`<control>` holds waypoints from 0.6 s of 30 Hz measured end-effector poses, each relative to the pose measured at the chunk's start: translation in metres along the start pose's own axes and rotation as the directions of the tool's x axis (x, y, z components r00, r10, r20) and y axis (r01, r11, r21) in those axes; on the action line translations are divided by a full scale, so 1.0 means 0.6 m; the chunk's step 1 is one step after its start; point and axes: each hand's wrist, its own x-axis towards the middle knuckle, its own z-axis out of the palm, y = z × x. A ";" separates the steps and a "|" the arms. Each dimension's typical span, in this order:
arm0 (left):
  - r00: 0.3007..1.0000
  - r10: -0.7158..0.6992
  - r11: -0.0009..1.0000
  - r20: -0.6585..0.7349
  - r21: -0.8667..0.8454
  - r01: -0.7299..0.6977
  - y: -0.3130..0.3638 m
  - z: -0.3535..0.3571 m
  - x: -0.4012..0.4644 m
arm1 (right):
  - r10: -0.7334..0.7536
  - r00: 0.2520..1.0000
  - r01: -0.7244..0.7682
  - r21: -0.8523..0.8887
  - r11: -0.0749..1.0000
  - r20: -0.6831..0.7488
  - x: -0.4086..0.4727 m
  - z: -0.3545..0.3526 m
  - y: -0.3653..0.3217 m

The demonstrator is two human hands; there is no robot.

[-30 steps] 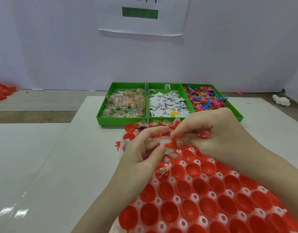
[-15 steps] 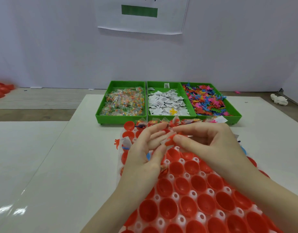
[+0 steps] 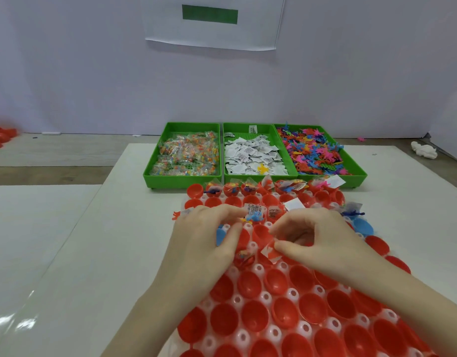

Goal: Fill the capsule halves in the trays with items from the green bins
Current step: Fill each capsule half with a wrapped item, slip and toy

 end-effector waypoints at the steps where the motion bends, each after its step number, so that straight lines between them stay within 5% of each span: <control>1: 1.000 -0.001 1.000 -0.017 0.002 0.001 -0.001 -0.001 0.001 | -0.030 1.000 0.031 -0.037 0.999 0.004 0.000 0.004 0.001; 10: 0.985 -0.030 0.992 -0.168 -0.125 0.009 -0.010 -0.009 0.006 | -0.160 0.961 0.225 -0.301 0.927 0.227 0.007 0.010 -0.004; 18: 0.983 -0.083 0.974 -0.163 -0.221 0.045 -0.013 -0.008 0.009 | -0.021 0.965 0.098 -0.286 0.953 0.263 0.030 0.002 -0.015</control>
